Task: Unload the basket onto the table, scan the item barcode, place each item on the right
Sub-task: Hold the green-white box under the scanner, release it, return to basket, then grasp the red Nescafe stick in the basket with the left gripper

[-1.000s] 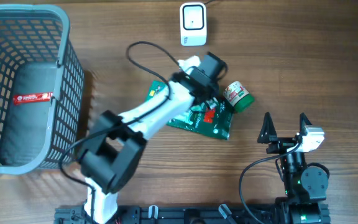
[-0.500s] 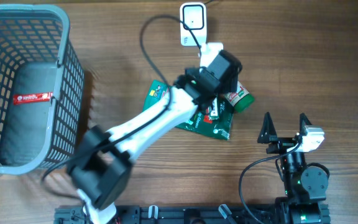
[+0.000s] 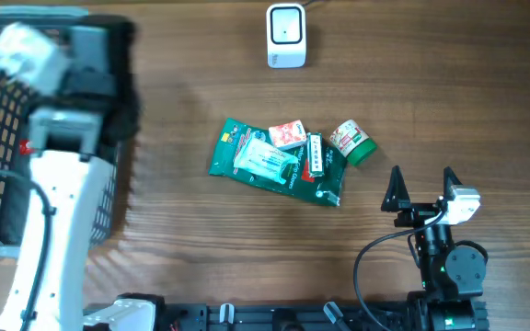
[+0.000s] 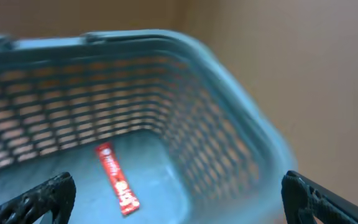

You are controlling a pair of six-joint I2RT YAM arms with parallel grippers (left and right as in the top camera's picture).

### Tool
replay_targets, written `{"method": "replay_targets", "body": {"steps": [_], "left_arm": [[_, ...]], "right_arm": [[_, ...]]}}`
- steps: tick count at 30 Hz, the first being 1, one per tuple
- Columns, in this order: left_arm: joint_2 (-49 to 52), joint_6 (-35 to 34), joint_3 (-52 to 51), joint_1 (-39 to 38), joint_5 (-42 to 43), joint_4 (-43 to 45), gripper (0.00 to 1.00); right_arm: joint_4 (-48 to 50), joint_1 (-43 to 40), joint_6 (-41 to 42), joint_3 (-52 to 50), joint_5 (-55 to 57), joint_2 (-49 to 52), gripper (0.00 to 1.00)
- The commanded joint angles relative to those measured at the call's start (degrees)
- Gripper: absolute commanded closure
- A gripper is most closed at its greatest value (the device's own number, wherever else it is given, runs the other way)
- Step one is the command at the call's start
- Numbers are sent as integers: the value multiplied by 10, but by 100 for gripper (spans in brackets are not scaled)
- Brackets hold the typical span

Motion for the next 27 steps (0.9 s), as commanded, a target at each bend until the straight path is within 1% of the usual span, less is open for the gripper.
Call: {"method": "replay_targets", "body": {"steps": [1, 2, 3, 6, 9, 10, 14, 20, 23, 25, 26, 27], "left_arm": [[14, -96, 0, 147, 186, -9, 0], [34, -96, 0, 204, 252, -9, 0], [57, -95, 0, 240, 295, -9, 0], [133, -82, 0, 296, 346, -11, 0], [220, -37, 0, 302, 343, -2, 1], [249, -16, 0, 302, 344, 9, 3], [334, 15, 0, 303, 335, 49, 4], [381, 15, 0, 302, 335, 79, 4], [392, 16, 0, 302, 335, 78, 6], [416, 35, 0, 302, 336, 71, 6], [429, 35, 0, 302, 335, 58, 7], [435, 34, 0, 302, 335, 46, 13]], "right_arm": [[2, 2, -7, -1, -5, -3, 0], [2, 2, -7, -1, -5, -3, 0], [2, 2, -7, -1, -5, -3, 1], [2, 2, -7, -1, -5, -3, 0], [2, 2, -7, -1, -5, -3, 0], [2, 2, -7, -1, -5, -3, 0], [2, 2, -7, -1, -5, -3, 0], [2, 2, -7, -1, -5, -3, 0], [2, 2, -7, -1, -5, -3, 0], [2, 2, -7, -1, -5, -3, 0], [2, 2, -7, -1, -5, -3, 0], [2, 2, -7, -1, -5, -3, 0]]}}
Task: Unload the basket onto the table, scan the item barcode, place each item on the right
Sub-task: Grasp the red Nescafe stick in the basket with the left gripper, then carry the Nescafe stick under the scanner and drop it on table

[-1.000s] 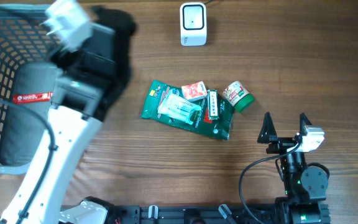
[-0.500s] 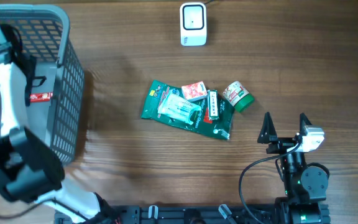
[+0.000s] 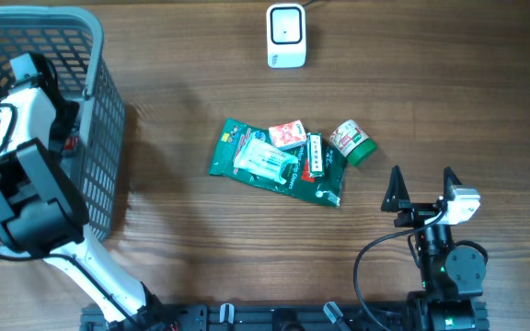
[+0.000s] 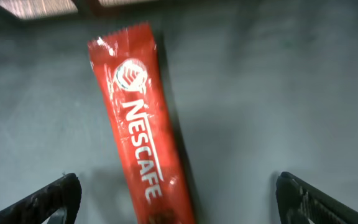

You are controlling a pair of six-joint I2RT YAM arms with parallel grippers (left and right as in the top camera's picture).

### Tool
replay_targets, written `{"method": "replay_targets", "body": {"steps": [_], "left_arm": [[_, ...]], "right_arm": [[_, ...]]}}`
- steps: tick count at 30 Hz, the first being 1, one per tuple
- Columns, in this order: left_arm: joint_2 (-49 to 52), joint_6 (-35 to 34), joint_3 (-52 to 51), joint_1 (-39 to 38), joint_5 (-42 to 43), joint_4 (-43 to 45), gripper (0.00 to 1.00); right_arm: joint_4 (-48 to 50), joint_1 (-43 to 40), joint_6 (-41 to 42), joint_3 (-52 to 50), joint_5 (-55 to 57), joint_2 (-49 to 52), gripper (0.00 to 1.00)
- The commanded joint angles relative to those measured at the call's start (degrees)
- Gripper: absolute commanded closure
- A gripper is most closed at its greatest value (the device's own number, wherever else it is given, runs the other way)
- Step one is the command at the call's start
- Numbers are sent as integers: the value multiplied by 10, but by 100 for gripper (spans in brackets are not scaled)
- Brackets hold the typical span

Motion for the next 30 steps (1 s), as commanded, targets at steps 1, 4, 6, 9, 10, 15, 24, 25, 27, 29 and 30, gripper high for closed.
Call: {"method": "replay_targets", "body": {"steps": [1, 4, 6, 9, 10, 15, 24, 25, 27, 29, 30], "left_arm": [[36, 17, -1, 2, -1, -32, 18], [42, 17, -10, 2, -1, -64, 78], [42, 14, -28, 2, -1, -66, 96], [40, 14, -39, 2, -7, -88, 96], [31, 12, -39, 2, -16, -94, 96], [-108, 10, -34, 2, -23, -95, 96], [-481, 8, -32, -64, 81, -55, 96], [-507, 8, -32, -100, 123, -50, 96], [-527, 13, -32, -193, 148, -54, 96], [-517, 15, -42, -290, 143, -48, 96], [-504, 15, -52, -341, 137, -36, 96]], "right_arm": [[2, 2, -7, -1, -5, -3, 0], [2, 2, -7, -1, -5, -3, 0], [2, 2, -7, -1, -5, -3, 0], [2, 2, -7, -1, -5, -3, 0], [2, 2, -7, -1, -5, -3, 0], [2, 2, -7, -1, -5, -3, 0], [2, 2, -7, -1, -5, -3, 0], [2, 2, -7, -1, -5, -3, 0], [2, 2, -7, -1, -5, -3, 0], [2, 2, -7, -1, -5, -3, 0], [2, 2, -7, -1, -5, -3, 0]]}}
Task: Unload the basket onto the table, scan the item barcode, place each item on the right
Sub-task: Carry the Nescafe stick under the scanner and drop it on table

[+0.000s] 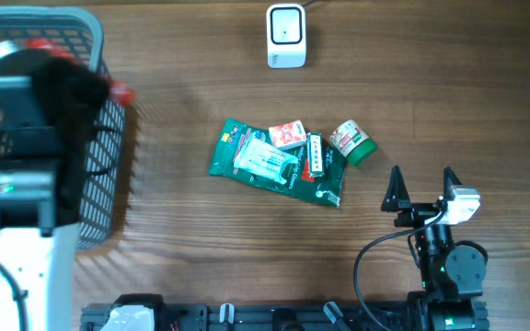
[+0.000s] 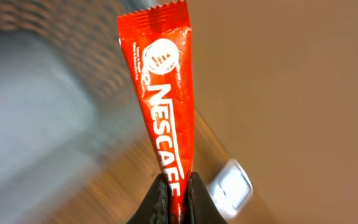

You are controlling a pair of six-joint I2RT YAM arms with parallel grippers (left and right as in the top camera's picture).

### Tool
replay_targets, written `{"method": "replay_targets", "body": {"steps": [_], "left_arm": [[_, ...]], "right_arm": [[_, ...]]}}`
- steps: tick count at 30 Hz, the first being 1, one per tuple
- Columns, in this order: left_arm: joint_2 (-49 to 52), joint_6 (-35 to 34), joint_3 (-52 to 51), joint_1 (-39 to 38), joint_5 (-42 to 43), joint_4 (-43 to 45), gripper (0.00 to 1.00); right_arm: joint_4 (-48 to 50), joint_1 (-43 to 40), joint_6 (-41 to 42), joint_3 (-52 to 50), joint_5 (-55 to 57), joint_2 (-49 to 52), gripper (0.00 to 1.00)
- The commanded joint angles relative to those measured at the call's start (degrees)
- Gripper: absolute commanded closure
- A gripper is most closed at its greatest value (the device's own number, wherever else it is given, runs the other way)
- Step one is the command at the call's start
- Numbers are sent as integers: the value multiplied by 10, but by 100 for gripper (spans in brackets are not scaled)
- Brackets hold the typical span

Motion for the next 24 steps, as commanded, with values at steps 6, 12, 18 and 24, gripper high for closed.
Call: {"method": "replay_targets", "body": {"steps": [6, 12, 18, 24], "left_arm": [[237, 21, -49, -335, -39, 145, 96], [429, 155, -49, -445, 66, 410, 96], [488, 13, -49, -464, 130, 618, 96], [568, -202, -49, -475, 166, 694, 96]], "right_arm": [[2, 2, -7, -1, -5, -3, 0], [2, 2, -7, -1, -5, -3, 0], [2, 2, -7, -1, -5, -3, 0], [2, 2, -7, -1, -5, -3, 0]]}}
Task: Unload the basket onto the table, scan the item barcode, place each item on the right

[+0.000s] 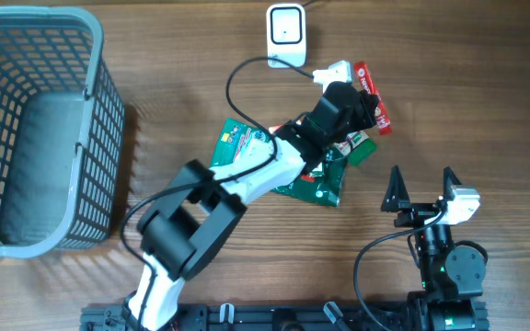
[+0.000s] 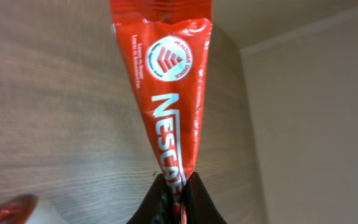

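Observation:
A red Nescafe stick sachet (image 1: 372, 85) (image 2: 169, 93) is pinched at its lower end by my left gripper (image 1: 357, 99) (image 2: 176, 190), which is shut on it. The sachet hangs over the table just right of and below the white scanner (image 1: 285, 35). The logo side faces the left wrist camera, and no barcode shows. My right gripper (image 1: 422, 188) rests open near the table's front right, with nothing between its fingers.
A grey mesh basket (image 1: 90, 138) stands at the far left. Under my left arm lies a pile: a green packet (image 1: 247, 156), a small red-and-white box and a green-capped cup (image 1: 362, 152). The scanner's cable runs off the back edge.
My left gripper, still shut on the sachet, was over the basket's right rim and is now at the table's middle, just right of the scanner. The right arm has not moved.
My left gripper hung open above the basket with the sachet lying on its floor. Then it was low in the basket, open around the sachet. Then it was shut on the sachet over the basket rim, and now holds it beside the scanner.

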You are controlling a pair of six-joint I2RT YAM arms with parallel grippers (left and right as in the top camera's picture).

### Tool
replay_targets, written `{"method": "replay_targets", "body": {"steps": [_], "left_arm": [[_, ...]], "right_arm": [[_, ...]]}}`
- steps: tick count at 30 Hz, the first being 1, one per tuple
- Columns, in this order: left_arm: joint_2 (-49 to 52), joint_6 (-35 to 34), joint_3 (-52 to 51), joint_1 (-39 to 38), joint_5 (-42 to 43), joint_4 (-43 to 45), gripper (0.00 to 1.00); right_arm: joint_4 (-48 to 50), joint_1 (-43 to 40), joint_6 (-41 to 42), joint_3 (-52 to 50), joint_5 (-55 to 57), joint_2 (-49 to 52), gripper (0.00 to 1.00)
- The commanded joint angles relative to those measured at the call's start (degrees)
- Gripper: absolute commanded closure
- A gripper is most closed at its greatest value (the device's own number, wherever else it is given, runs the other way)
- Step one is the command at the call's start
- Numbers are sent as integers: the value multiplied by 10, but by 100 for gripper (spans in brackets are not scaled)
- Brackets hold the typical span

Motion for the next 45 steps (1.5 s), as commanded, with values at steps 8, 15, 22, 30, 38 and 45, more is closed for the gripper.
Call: {"method": "replay_targets", "body": {"steps": [8, 15, 22, 30, 38, 45], "left_arm": [[57, -111, 5, -29, 56, 56, 87], [34, -36, 6, -28, 55, 61, 46], [-108, 368, 7, 13, -73, -80, 40], [-384, 876, 7, 23, -514, -97, 0], [-551, 1009, 7, 82, -571, -64, 0], [-635, 917, 7, 169, -574, -93, 0]], "right_arm": [[2, 1, -7, -1, -5, -3, 0], [2, 1, -7, -1, -5, -3, 0], [2, 1, -7, -1, -5, -3, 0], [2, 1, -7, -1, -5, -3, 0], [2, 1, -7, -1, -5, -3, 1], [2, 1, -7, -1, -5, -3, 0]]}}
